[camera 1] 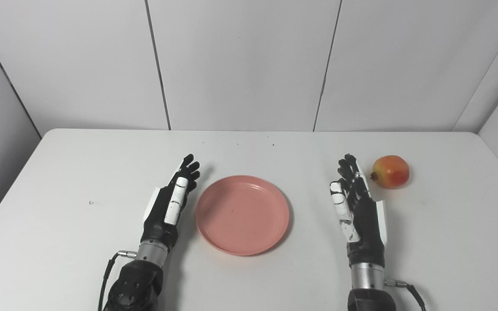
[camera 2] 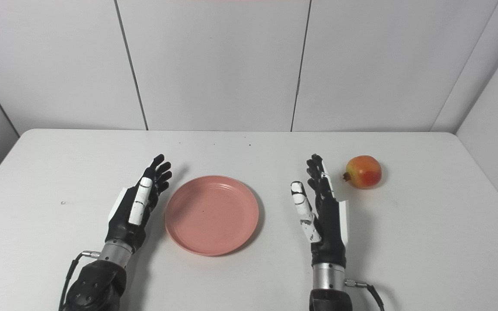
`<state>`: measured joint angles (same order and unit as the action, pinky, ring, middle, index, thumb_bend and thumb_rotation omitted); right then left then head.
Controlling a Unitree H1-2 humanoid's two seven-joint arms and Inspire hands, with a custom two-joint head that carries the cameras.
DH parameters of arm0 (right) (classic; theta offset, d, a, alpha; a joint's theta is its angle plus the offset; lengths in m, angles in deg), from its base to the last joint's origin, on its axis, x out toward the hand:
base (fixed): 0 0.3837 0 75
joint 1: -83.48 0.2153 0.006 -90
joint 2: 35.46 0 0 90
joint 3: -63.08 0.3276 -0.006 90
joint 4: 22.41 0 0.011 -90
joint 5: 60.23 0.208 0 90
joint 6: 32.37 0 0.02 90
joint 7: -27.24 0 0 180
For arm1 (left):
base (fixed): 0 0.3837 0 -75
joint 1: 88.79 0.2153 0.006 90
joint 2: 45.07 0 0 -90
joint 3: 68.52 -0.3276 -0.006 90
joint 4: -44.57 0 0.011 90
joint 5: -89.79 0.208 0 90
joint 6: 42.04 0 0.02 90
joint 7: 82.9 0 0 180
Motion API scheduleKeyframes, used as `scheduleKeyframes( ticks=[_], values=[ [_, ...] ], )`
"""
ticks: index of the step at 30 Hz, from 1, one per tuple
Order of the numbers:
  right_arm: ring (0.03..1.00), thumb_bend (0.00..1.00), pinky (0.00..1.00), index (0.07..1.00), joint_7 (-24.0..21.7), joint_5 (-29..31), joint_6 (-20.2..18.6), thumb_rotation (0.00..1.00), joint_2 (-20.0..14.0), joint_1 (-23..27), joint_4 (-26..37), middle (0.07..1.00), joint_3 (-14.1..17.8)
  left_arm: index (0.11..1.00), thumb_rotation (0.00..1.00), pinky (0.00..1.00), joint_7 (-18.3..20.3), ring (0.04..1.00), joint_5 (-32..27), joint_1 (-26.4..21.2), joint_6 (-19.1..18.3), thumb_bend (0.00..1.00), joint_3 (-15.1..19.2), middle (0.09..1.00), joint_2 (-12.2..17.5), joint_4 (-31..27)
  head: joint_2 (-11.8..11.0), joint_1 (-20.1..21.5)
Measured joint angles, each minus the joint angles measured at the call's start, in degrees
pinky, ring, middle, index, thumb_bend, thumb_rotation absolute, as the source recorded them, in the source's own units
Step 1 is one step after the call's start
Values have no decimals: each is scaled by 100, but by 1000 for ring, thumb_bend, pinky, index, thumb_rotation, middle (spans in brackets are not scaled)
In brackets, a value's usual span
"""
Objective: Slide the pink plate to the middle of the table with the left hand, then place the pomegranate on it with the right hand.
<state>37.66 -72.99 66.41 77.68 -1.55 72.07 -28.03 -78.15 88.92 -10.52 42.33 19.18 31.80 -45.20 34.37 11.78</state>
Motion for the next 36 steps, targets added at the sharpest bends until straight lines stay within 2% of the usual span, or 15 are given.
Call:
scheduleKeyframes(
  ticks=[2, 4, 9, 13, 17, 22, 27, 36],
  values=[
    [907, 570, 896, 888, 158, -259, -42, 868, -4, 20, 2, 888, 78, 950, 1000, 958, 0, 941, 0, 9, 0, 640, 0, 950, 0, 0, -17, 17],
    [920, 577, 902, 901, 228, -399, -176, 824, -55, 87, 11, 903, 171, 946, 1000, 960, 0, 941, -1, 19, 0, 646, -2, 949, -3, 0, -18, 18],
    [908, 588, 902, 902, 205, -27, -221, 716, -306, 337, 38, 902, 396, 943, 1000, 966, 0, 945, -4, 38, 0, 632, 3, 953, -20, 0, -53, 61],
    [902, 593, 896, 889, 306, -203, -265, 723, -442, 504, 46, 884, 516, 942, 1000, 969, 1, 948, -5, 50, 0, 619, 2, 957, -36, 0, -53, 88],
    [893, 623, 858, 893, 377, -447, -367, 573, -590, 593, 79, 888, 601, 944, 1000, 967, 5, 947, -5, 50, 9, 614, 2, 957, -33, 11, -88, 149],
    [900, 684, 913, 879, 401, -468, -597, 454, -770, 762, 104, 878, 835, 947, 1000, 969, 31, 951, -23, 55, 26, 624, 9, 960, -27, 79, -114, 211],
    [913, 710, 931, 888, 526, -521, -675, 412, -822, 920, 91, 884, 987, 947, 1000, 969, 59, 951, -27, 55, 26, 623, 15, 959, -24, 79, -114, 237],
    [903, 708, 874, 881, 632, -539, -706, 368, -1166, 1098, -239, 889, 1158, 944, 1000, 970, 69, 950, -28, 55, 26, 635, 22, 960, 1, 83, -114, 299]
  ],
)
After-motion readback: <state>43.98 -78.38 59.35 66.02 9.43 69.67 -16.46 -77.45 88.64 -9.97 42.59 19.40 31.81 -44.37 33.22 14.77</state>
